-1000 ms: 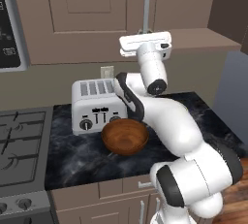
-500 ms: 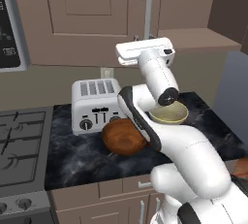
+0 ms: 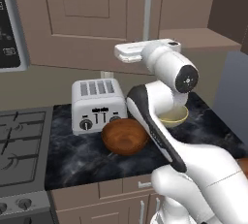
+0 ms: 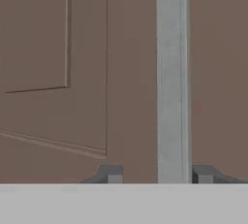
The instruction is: Open the cabinet. Pick the bowls from the counter and place them in the cabinet. Then close the cabinet.
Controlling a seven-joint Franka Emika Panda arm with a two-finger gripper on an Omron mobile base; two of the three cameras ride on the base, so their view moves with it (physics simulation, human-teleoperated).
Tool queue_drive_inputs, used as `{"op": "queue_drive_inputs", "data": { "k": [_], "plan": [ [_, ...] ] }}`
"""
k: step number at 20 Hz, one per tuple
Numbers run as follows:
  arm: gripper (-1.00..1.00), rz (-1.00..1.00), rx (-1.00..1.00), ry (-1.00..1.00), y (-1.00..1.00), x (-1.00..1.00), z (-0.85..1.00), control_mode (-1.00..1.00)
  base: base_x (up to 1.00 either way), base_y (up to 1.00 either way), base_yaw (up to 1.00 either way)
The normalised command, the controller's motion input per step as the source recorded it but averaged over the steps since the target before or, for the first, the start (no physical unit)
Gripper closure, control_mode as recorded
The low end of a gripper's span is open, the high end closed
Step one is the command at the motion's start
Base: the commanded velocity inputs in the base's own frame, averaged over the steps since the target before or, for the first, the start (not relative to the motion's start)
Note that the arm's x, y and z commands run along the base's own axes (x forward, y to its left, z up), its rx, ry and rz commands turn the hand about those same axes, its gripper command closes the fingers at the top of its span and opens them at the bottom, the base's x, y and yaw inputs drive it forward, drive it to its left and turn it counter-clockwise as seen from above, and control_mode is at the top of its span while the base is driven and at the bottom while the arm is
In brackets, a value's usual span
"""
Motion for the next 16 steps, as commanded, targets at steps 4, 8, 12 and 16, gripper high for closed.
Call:
{"op": "queue_drive_inputs", "data": {
  "k": [4, 8, 12, 16],
  "plan": [
    [1.00, 0.00, -0.07, 0.30, 1.00, -0.84, 0.00, -1.00, 0.00, 0.00, 0.00],
    [1.00, 0.00, -0.14, 0.16, 1.00, -0.97, -0.10, -1.00, 0.00, 0.00, 0.00],
    [1.00, 0.00, -0.16, 0.08, 1.00, -1.00, -0.21, -1.00, 0.00, 0.00, 0.00],
    [1.00, 0.00, -0.14, 0.01, 1.00, -0.92, -0.49, -1.00, 0.00, 0.00, 0.00]
  ]
}}
